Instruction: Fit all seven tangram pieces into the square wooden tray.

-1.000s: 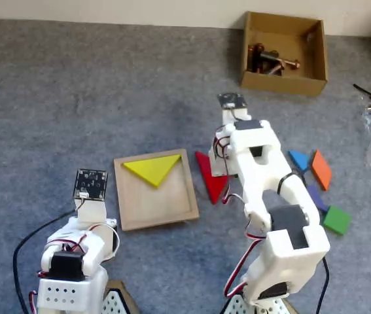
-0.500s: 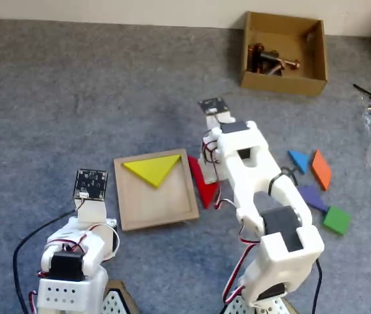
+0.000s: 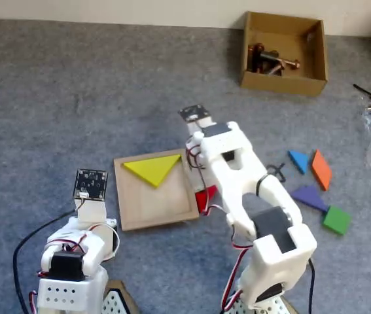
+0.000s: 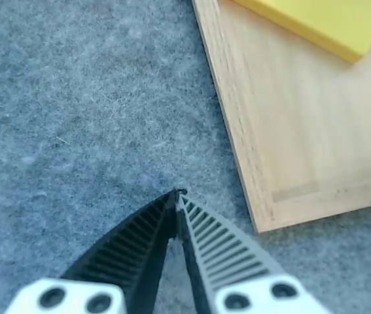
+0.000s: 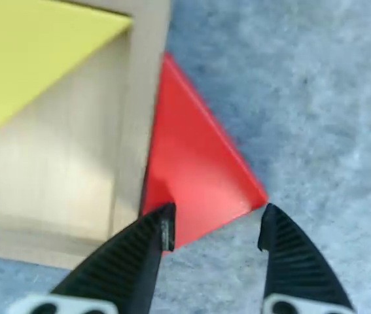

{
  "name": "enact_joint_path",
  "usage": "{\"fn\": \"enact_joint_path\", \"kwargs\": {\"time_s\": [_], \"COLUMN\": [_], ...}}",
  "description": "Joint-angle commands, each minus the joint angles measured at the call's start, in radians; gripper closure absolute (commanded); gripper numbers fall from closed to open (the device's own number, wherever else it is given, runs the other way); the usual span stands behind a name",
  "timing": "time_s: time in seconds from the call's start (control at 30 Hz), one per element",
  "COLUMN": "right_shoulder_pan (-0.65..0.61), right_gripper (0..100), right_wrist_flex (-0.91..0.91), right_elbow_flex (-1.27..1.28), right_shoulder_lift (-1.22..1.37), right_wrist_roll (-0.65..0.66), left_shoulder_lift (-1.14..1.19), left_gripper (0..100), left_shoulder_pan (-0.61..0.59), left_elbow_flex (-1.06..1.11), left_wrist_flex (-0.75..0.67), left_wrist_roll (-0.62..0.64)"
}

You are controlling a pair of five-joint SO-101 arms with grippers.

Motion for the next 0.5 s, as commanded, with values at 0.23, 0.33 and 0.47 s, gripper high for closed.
{"fn": "enact_joint_path", "kwargs": {"time_s": [0.23,0.33,0.47], "right_shoulder_pan": [-0.030,-0.024,-0.025], "right_gripper": [78.3,78.3,78.2], "right_wrist_flex": [-0.025,-0.062,-0.076], "right_elbow_flex": [-0.107,-0.102,-0.067], "right_shoulder_lift": [-0.067,-0.058,-0.054], "right_wrist_roll": [-0.147,-0.150,-0.149], "left_shoulder_lift": [-0.007,-0.007,-0.007], "left_gripper": [99,99,99], "left_shoulder_pan": [0.015,0.015,0.015], "left_elbow_flex": [0.019,0.019,0.019], "left_wrist_flex": [-0.002,-0.002,-0.002], "left_wrist_roll": [0.008,0.008,0.008]}}
